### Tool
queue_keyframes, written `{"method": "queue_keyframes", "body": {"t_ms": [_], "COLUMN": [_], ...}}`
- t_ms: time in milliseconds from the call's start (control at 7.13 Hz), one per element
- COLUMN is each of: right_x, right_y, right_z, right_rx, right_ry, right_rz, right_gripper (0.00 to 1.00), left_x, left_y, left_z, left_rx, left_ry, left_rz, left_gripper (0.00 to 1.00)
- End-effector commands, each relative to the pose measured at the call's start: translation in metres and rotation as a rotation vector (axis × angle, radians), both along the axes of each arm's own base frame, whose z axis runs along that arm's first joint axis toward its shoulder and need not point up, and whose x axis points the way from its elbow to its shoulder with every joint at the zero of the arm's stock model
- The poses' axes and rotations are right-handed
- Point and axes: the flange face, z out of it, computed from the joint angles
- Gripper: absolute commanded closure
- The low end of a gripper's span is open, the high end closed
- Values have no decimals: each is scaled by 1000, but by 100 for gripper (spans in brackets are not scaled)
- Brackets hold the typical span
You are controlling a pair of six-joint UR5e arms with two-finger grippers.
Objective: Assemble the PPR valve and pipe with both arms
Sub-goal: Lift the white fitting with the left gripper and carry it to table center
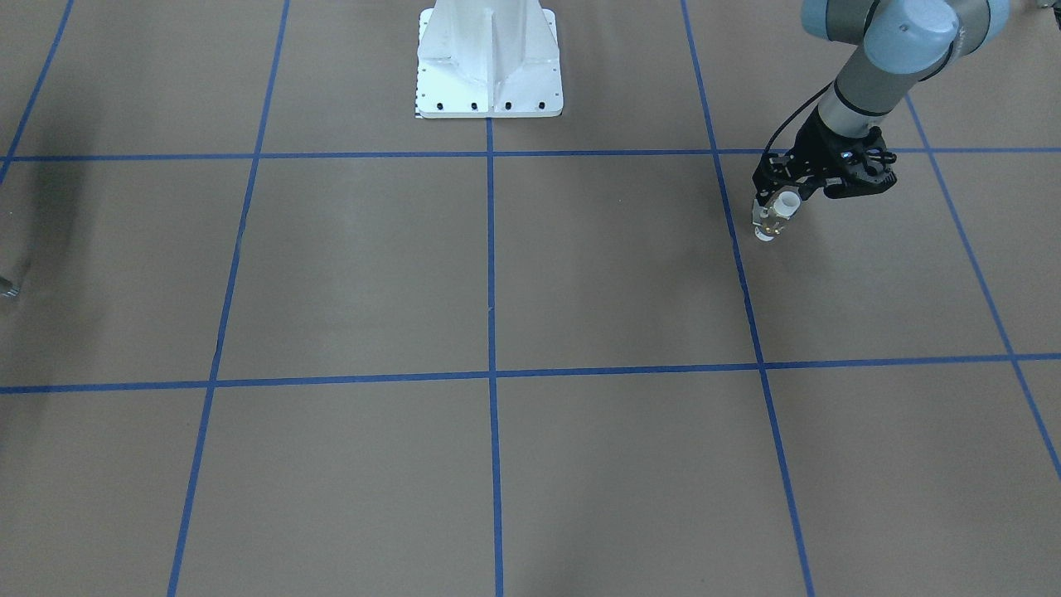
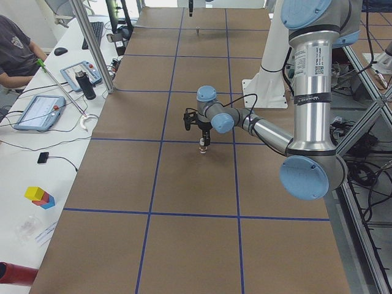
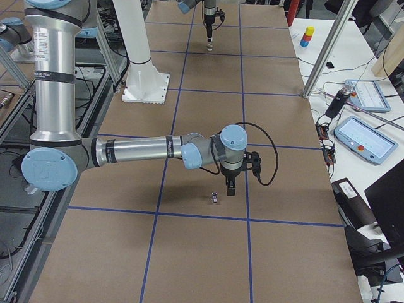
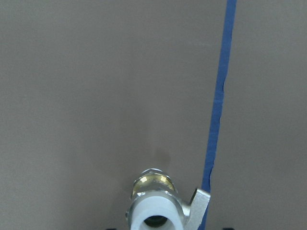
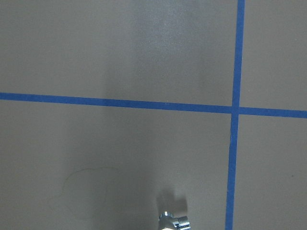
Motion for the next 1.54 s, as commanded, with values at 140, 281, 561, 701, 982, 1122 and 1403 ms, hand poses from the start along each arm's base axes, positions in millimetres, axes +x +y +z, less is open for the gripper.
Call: {"method": "queue_keyframes", "body": {"t_ms": [140, 281, 561, 701, 982, 1122, 1403], "right_x": [0, 0, 0, 0, 0, 0, -1], "right_y": [0, 0, 0, 0, 0, 0, 0], "right_z": [0, 0, 0, 0, 0, 0, 0], "right_rx": [0, 0, 1, -1, 1, 2, 3], "right_ry": [0, 0, 1, 0, 0, 2, 2], "right_rz": [0, 0, 0, 1, -1, -1, -5], "right_gripper": [0, 0, 0, 0, 0, 0, 0], "left_x": [-4, -4, -8, -9, 30, 66, 137], "left_y": [-2, -2, 0, 3, -30, -49, -57], "left_z": [0, 0, -11, -42, -177, -256, -319], "left_rx": [2, 3, -2, -32, -62, -77, -80], "left_ry": [-1, -1, 6, -25, -21, 17, 46], "left_rz": [-7, -6, -6, -5, -32, -58, -25], "left_gripper": [47, 54, 100, 100, 100, 100, 100]}}
